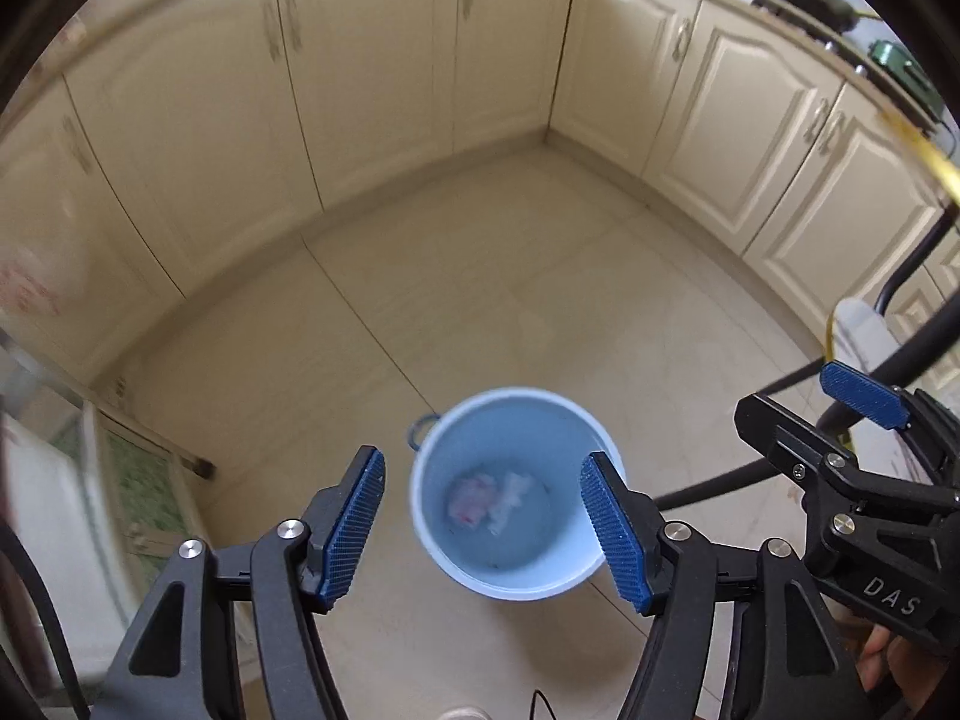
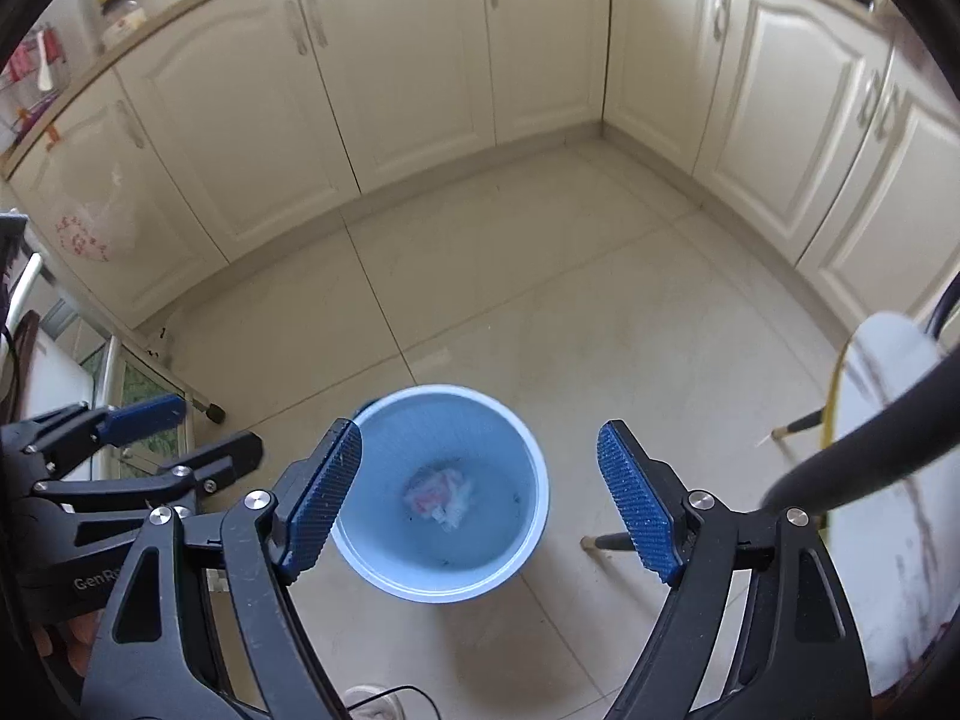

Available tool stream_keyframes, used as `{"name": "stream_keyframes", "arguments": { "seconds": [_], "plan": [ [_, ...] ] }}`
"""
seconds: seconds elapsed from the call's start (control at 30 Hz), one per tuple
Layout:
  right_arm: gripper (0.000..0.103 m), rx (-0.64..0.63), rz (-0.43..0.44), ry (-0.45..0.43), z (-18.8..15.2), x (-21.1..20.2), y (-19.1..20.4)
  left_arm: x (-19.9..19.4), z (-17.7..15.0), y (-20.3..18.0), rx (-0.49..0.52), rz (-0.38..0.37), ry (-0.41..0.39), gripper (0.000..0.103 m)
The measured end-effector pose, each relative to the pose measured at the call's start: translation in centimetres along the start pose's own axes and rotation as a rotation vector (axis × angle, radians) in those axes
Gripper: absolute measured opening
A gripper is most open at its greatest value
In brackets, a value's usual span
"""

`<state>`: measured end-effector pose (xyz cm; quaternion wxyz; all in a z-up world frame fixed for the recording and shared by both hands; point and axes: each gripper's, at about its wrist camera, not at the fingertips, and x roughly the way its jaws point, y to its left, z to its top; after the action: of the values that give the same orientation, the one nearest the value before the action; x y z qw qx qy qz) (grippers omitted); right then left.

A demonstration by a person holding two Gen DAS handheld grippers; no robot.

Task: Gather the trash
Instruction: 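Carry both plastic items to the blue bin and open both tools over it, then move both tools back toward the table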

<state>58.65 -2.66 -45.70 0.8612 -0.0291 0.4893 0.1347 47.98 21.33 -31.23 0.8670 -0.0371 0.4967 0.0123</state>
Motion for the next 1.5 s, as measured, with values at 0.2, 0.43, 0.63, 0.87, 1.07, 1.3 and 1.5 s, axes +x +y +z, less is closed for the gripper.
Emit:
{"name": "stream_keyframes", "arguments": {
  "seconds": [0.2, 0.43, 0.63, 0.87, 1.07, 1.3, 1.5],
  "plan": [
    [0.092, -0.031, -0.015, -0.176, -0.1, -11.6, 1.0, -12.1, -1.7, -2.5, 0.013, 0.093, -0.239, 0.078],
    [0.103, -0.027, -0.085, -0.393, -2.3, -27.3, 0.5, -24.7, -5.9, -9.4, 0.018, 0.056, -0.474, 0.092],
    [0.103, 0.026, -0.164, -0.532, -5.8, -40.2, -0.7, -32.9, -11.7, -16.3, 0.059, 0.000, -0.635, 0.102],
    [0.103, 0.117, -0.266, -0.648, -10.4, -52.4, -3.1, -39.4, -19.4, -21.9, 0.103, -0.078, -0.748, 0.102],
    [0.103, 0.149, -0.349, -0.731, -13.7, -60.2, -4.9, -45.8, -25.5, -21.5, 0.163, -0.126, -0.833, 0.102],
    [0.103, 0.175, -0.411, -0.849, -16.0, -66.6, -4.9, -49.0, -30.9, -19.6, 0.190, -0.131, -0.938, 0.102],
    [0.103, 0.176, -0.421, -0.881, -16.9, -68.7, -4.4, -49.6, -33.8, -19.1, 0.177, -0.126, -0.970, 0.102]
  ]
}}
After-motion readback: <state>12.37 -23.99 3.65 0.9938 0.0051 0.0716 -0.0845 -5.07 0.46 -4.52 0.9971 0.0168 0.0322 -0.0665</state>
